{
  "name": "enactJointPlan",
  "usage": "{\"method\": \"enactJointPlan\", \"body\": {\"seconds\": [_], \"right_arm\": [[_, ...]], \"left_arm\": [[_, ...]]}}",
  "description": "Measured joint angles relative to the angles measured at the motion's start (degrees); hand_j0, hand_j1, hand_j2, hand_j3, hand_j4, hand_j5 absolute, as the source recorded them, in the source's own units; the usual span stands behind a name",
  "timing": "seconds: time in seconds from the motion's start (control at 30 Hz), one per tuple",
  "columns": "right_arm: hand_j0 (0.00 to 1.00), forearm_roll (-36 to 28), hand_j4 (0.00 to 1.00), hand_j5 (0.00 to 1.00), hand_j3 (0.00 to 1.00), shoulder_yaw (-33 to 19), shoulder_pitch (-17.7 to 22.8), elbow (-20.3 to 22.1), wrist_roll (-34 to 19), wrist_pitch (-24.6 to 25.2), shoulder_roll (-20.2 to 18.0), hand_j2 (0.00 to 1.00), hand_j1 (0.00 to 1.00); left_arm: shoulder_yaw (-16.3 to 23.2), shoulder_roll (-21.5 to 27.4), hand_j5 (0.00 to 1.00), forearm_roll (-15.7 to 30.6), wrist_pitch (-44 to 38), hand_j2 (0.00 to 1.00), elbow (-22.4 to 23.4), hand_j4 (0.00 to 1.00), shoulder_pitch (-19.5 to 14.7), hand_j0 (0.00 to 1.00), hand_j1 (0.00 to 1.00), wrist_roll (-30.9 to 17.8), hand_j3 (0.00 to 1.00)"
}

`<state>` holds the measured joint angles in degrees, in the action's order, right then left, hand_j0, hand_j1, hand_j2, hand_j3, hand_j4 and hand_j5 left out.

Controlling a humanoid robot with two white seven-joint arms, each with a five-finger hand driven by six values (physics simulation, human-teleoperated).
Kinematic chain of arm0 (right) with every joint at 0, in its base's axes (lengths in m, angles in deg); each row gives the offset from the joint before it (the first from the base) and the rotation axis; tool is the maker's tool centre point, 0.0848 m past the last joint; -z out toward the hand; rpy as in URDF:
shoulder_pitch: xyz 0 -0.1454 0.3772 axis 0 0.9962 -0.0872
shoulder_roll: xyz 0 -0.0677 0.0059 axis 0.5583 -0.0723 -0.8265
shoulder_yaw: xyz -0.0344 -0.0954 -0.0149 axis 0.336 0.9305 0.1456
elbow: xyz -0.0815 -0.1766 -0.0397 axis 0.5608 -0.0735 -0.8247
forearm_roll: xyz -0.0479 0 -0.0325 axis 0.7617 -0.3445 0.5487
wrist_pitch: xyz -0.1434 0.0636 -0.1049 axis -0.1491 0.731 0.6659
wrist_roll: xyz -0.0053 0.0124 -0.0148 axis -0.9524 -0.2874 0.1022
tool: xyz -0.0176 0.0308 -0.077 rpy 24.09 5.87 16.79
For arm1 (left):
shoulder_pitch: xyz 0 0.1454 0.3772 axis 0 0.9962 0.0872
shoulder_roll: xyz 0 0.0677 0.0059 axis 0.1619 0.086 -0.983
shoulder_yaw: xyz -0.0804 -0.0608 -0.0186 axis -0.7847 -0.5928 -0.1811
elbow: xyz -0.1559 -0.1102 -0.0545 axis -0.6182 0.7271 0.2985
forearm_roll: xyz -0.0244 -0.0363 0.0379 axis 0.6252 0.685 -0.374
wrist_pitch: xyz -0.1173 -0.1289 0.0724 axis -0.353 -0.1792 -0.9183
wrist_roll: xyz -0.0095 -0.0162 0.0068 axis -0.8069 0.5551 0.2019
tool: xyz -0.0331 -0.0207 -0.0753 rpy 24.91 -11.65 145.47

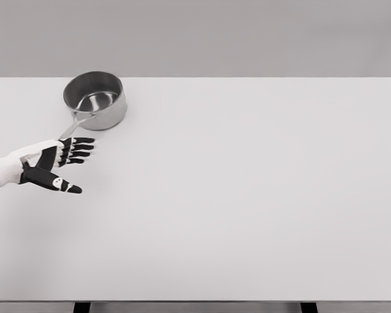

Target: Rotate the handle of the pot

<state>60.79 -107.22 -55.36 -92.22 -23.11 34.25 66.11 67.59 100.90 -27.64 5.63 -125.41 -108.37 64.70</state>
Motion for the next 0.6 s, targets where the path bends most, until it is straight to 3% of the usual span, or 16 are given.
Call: {"method": "enactJointPlan", "body": {"seconds": [0.6], "right_arm": [[1.0, 0.0, 1.0, 1.0, 1.0, 0.0, 0.0, 0.0, 0.0, 0.0, 0.0, 1.0, 1.0]], "left_arm": [[-1.8, 0.0, 1.0, -4.9, 0.0, 1.0, 5.8, 1.0, 0.3, 1.0, 1.0, 0.0, 1.0]]}}
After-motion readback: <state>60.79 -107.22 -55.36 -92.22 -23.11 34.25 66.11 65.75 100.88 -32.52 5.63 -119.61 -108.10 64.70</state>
